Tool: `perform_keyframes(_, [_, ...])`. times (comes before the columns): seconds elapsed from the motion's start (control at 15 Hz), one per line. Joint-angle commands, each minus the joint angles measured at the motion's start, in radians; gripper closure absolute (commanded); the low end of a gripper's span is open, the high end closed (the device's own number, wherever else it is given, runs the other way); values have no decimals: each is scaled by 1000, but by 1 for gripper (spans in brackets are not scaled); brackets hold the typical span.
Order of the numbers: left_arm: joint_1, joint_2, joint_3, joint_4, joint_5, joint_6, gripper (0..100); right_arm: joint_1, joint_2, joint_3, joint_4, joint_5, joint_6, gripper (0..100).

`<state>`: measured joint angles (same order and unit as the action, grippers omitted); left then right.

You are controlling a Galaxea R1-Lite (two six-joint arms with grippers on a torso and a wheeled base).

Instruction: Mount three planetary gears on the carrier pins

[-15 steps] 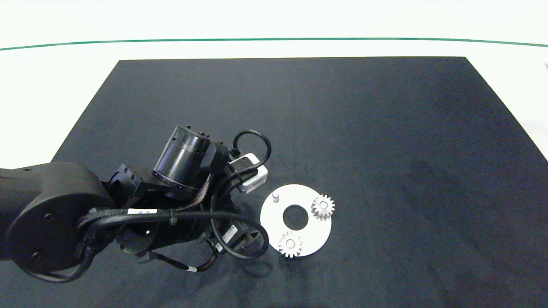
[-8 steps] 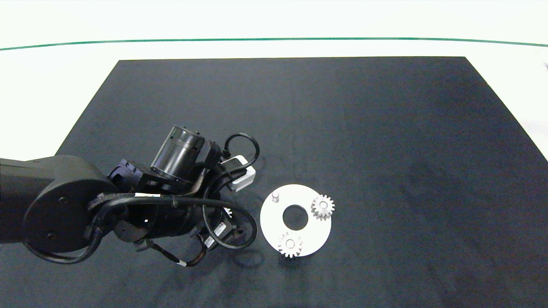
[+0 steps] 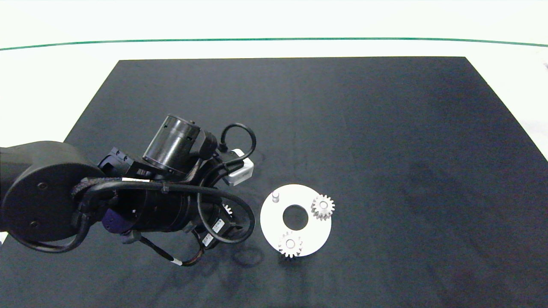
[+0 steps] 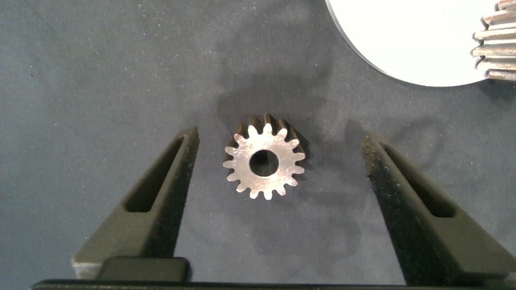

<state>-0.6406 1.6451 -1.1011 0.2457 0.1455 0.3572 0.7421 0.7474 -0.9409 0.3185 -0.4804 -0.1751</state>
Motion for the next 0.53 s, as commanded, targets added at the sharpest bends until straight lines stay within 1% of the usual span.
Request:
perform_keyframes(0.07, [3,9,0,1,2,2,28,0,3,-1,2,-3,-1,0])
perform_keyframes(0.53, [3,28,15,0,-1,2,43,2,3,4,2,-3,-1,0])
